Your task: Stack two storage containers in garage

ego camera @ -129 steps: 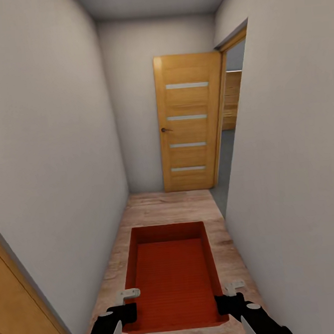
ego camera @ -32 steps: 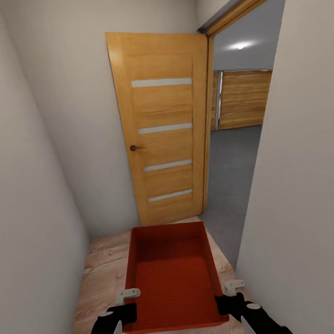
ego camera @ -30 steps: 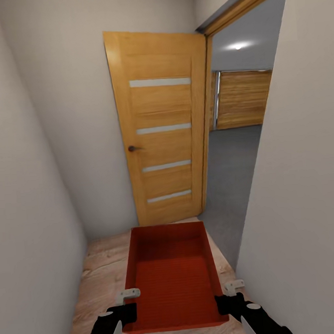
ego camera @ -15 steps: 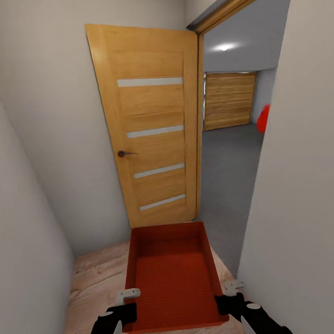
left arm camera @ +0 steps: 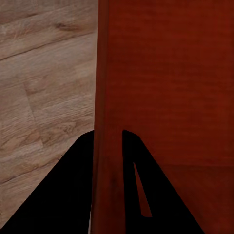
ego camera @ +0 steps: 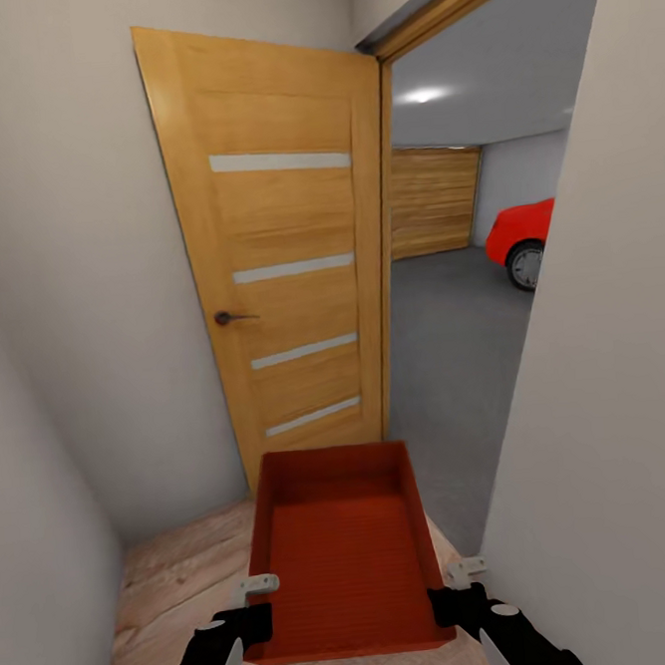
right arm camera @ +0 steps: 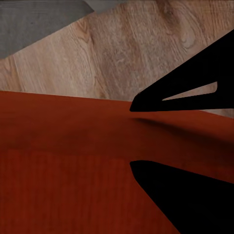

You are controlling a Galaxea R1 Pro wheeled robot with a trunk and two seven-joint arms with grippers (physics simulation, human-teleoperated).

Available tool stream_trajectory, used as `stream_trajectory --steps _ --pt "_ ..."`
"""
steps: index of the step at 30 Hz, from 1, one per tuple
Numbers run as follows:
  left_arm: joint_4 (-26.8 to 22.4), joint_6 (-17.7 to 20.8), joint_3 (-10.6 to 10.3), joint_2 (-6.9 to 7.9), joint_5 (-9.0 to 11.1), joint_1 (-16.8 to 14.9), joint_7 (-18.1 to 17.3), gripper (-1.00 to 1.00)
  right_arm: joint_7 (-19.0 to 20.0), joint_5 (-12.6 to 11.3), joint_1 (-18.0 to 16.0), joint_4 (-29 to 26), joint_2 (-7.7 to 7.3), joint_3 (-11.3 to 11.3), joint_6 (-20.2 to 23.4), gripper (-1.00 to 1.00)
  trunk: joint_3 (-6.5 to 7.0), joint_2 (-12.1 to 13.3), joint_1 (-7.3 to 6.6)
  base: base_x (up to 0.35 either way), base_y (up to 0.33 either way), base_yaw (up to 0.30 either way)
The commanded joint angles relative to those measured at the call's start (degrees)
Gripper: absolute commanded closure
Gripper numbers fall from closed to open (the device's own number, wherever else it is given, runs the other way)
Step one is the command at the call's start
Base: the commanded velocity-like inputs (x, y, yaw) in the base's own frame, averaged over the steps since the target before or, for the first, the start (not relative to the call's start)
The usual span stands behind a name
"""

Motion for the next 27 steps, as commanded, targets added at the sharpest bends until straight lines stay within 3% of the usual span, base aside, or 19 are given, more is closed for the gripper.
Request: stream_trajectory --steps 1,27 --pt "0.0 0.5 -0.1 0.19 -0.9 0.0 1.0 1.0 1.4 -0.9 -0.1 -1.3 -0.04 0.4 -1.2 1.0 -0.09 -0.1 0.04 0.274 0.203 -0.157" --pt "0.0 0.5 -0.1 0.19 -0.9 0.0 1.1 1.0 1.4 -0.9 -0.1 -1.3 -0.07 0.4 -1.2 1.0 -0.09 -0.1 0.04 0.271 0.2 -0.153"
